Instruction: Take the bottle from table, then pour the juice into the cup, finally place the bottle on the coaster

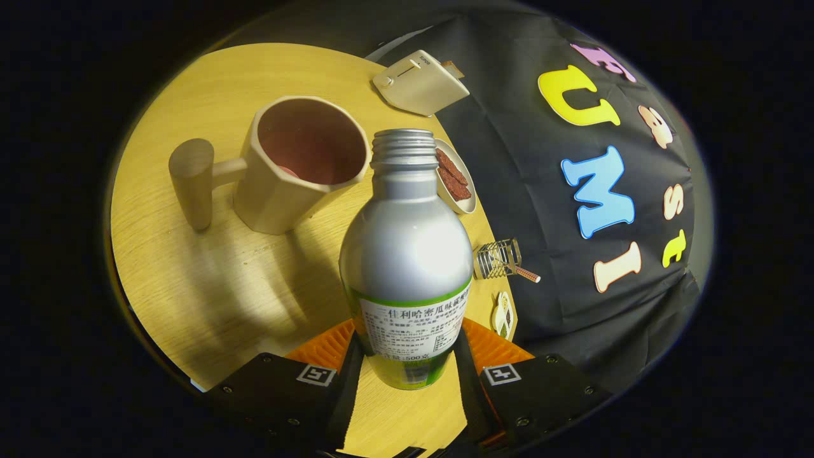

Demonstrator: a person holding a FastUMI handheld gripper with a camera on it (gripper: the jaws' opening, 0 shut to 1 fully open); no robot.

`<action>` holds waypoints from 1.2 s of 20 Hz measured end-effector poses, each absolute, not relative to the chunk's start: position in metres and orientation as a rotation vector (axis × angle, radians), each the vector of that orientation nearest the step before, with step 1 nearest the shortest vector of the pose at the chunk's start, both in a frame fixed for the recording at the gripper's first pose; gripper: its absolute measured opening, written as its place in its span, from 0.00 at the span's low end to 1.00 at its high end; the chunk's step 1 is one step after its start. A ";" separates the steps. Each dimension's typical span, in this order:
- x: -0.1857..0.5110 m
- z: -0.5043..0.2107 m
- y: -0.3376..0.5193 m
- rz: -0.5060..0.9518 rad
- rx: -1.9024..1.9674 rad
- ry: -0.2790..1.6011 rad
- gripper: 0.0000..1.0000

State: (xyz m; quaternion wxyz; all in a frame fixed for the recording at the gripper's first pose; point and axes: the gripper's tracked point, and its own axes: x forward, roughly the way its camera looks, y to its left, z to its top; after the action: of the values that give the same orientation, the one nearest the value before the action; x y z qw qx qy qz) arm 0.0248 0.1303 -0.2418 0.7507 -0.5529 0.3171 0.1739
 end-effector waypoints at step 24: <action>0.020 -0.212 0.131 0.364 -1.578 0.757 0.69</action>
State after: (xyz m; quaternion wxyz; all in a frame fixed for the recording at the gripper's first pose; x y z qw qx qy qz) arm 0.0204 0.1314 -0.2116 0.6264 -0.6881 0.3302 0.1587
